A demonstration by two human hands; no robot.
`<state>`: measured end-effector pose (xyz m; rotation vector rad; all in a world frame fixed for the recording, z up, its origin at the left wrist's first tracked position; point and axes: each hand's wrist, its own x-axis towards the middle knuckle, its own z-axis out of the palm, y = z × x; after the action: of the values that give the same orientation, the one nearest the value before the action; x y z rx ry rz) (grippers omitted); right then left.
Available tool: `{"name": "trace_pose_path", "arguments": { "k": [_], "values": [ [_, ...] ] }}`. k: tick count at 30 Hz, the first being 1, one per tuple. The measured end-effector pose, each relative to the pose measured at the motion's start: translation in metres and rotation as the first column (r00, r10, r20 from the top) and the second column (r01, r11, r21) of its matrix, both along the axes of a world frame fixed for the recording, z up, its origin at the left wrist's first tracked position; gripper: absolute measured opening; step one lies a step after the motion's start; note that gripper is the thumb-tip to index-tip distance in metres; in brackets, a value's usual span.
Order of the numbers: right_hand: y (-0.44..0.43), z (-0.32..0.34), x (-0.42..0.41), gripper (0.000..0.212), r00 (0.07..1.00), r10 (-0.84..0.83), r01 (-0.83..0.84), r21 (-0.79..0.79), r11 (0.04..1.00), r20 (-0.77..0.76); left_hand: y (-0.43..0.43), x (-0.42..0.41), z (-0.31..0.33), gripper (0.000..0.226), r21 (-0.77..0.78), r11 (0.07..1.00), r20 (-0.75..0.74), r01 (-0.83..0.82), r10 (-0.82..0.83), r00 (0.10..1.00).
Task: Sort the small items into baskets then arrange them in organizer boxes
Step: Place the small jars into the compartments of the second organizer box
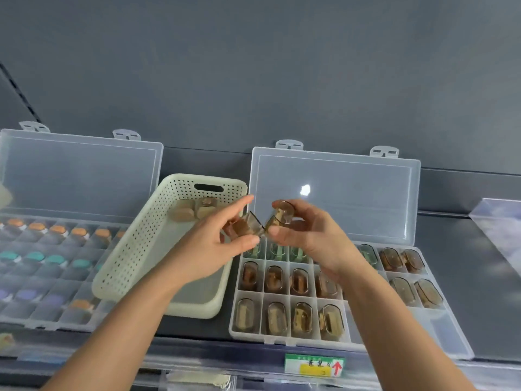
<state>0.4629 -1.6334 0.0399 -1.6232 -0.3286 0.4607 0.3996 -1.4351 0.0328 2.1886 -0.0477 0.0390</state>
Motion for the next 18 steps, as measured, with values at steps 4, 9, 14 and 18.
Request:
{"name": "trace_pose_path", "arguments": {
  "k": [4, 9, 14, 18],
  "values": [
    [-0.043, 0.000, -0.014, 0.046, 0.985, -0.084, 0.104, -0.128, 0.986, 0.153, -0.038, 0.001, 0.005, 0.050, -0.053, 0.994, -0.007, 0.098, -0.098, 0.995],
    [-0.102, -0.001, -0.030, 0.042, 0.958, -0.105, 0.164, -0.213, 0.963, 0.267, -0.084, 0.001, 0.003, 0.050, -0.029, 0.985, 0.001, 0.171, -0.171, 0.985],
    [-0.149, -0.006, -0.039, 0.043, 0.932, 0.007, 0.156, -0.418, 0.895, 0.362, -0.131, -0.007, -0.006, 0.053, 0.076, 0.954, -0.046, 0.290, -0.287, 0.957],
    [-0.171, -0.012, -0.046, 0.044, 0.926, 0.097, 0.124, -0.537, 0.834, 0.365, -0.159, -0.012, -0.012, 0.046, 0.194, 0.931, -0.025, 0.309, -0.310, 0.950]
  ]
}}
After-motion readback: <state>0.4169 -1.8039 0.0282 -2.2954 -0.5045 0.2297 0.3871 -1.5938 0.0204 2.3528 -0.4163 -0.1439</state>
